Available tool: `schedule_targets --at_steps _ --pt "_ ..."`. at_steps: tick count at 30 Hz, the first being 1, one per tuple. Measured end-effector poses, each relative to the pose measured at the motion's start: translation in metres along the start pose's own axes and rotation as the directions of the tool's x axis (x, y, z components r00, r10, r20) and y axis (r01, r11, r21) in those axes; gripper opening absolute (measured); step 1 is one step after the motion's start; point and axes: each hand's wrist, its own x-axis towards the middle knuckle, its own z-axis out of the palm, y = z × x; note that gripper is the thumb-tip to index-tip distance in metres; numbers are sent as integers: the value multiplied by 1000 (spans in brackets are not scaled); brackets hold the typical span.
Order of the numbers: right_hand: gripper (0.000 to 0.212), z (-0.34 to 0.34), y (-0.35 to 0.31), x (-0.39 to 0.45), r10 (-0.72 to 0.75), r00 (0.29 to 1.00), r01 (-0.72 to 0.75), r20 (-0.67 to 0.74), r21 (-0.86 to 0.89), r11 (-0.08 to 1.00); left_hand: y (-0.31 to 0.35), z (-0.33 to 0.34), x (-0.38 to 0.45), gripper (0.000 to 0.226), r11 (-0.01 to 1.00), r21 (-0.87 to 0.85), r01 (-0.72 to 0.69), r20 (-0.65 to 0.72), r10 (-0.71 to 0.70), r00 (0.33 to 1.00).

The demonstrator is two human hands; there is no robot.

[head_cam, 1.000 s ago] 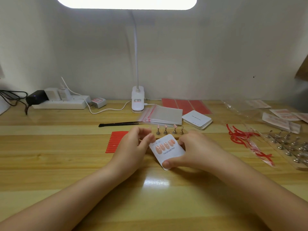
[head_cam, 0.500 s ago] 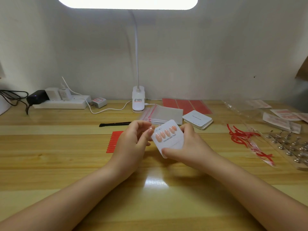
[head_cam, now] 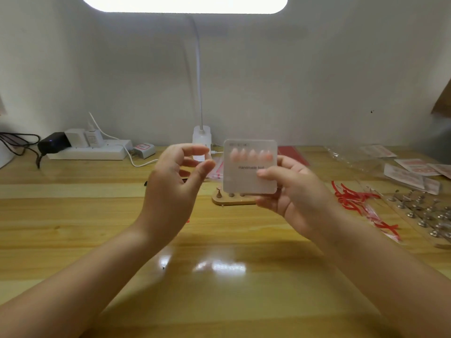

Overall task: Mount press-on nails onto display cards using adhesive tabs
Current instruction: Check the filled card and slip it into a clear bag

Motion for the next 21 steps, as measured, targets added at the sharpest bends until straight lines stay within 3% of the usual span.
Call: schedule_targets --at_steps 6,21 --pt "13 6 -20 -10 -133 991 134 -23 54 989 16 -7 3 25 954 175 -244 -43 255 966" --pt "8 15 -21 -18 -159 987 159 -13 -3 987 26 -4 0 26 873 269 -406 17 417 909"
